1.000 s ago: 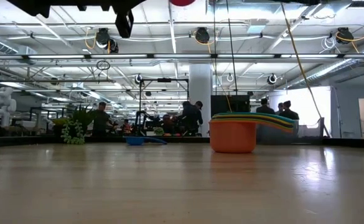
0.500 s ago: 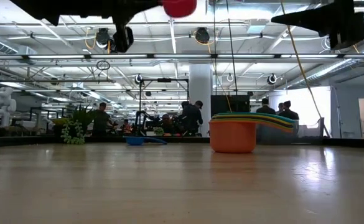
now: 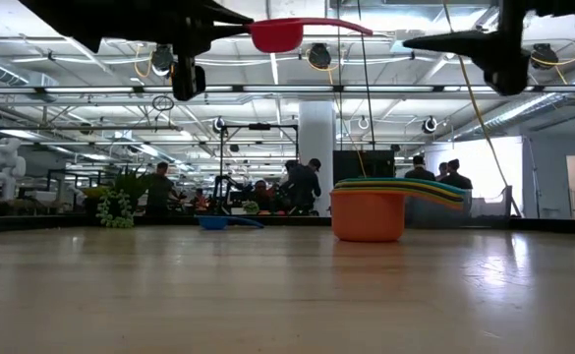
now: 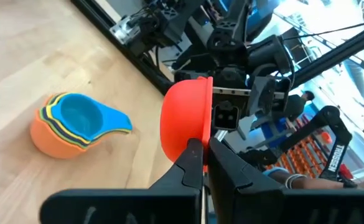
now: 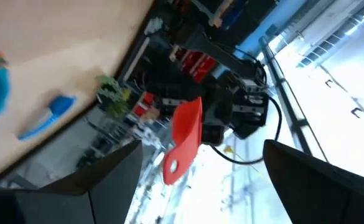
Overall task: Nest measuring cups in basket
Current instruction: Stack the light red measuring cup on top of the light blue measuring cup
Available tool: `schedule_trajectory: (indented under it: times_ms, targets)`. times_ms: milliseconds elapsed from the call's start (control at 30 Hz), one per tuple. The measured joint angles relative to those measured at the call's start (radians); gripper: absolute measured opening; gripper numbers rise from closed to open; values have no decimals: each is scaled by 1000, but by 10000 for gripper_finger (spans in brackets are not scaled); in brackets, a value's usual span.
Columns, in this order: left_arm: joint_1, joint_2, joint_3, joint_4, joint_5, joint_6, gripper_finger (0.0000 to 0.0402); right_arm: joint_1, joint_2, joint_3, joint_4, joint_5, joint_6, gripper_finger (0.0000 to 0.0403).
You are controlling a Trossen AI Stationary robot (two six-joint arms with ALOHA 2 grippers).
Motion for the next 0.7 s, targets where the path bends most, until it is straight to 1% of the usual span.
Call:
schedule_trajectory:
  times_ms: [100,233,300,433,700]
  targets:
    - [-1,0,0,-6,8,0,6,-25,30,0,96,-47,-73,324]
    - [-1,0,0,-5,11,-6,7,-55,64,0,157,-130,-127,324]
    - [-1,0,0,-5,11,-4,10,-70,85,0,198,-142,-143,324]
    - [-1,0,0,-5,21,6,5,-98,118,0,226,-153,-159,314]
    - [-2,0,0,9,25,17,9,-138,147,0,358,-153,-229,262]
